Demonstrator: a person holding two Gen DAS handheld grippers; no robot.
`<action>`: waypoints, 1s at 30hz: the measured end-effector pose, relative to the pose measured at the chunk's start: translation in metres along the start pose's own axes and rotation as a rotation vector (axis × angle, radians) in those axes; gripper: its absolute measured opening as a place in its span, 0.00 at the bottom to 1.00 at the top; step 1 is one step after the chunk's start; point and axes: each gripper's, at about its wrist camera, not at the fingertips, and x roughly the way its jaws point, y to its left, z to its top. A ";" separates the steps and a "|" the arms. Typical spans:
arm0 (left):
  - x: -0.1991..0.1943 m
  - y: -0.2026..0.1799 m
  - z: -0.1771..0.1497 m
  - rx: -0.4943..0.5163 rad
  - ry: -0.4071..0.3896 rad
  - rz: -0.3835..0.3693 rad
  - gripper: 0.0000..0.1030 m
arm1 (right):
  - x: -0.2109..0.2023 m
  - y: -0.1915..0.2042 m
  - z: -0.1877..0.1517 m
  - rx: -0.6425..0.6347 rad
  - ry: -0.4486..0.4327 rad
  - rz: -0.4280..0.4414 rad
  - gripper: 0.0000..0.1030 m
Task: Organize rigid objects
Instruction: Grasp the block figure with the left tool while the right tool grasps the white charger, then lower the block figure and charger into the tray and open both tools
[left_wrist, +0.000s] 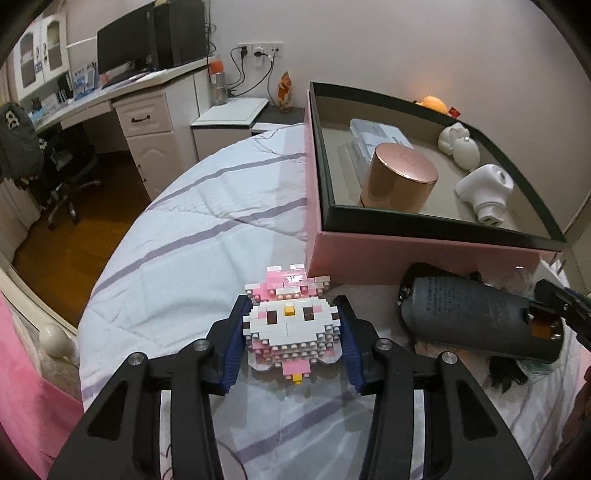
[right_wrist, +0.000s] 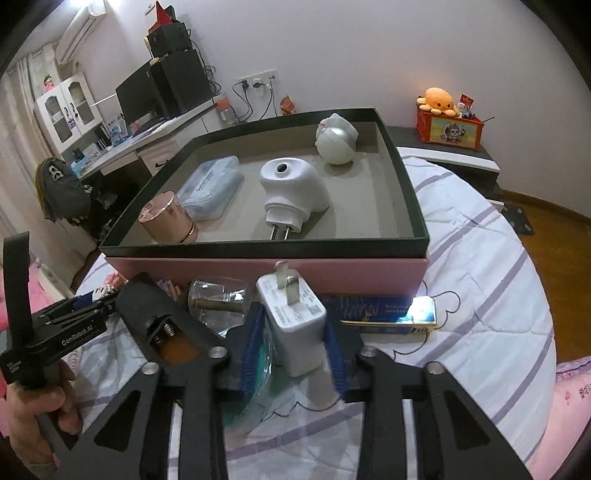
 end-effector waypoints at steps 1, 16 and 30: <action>-0.002 0.001 -0.001 -0.005 -0.002 -0.004 0.44 | -0.003 -0.001 -0.001 0.004 -0.003 0.002 0.25; -0.052 -0.013 -0.003 0.015 -0.088 -0.023 0.44 | -0.047 -0.004 -0.006 0.021 -0.076 -0.004 0.23; -0.084 -0.046 0.045 0.067 -0.196 -0.076 0.44 | -0.078 0.015 0.037 -0.038 -0.190 0.023 0.23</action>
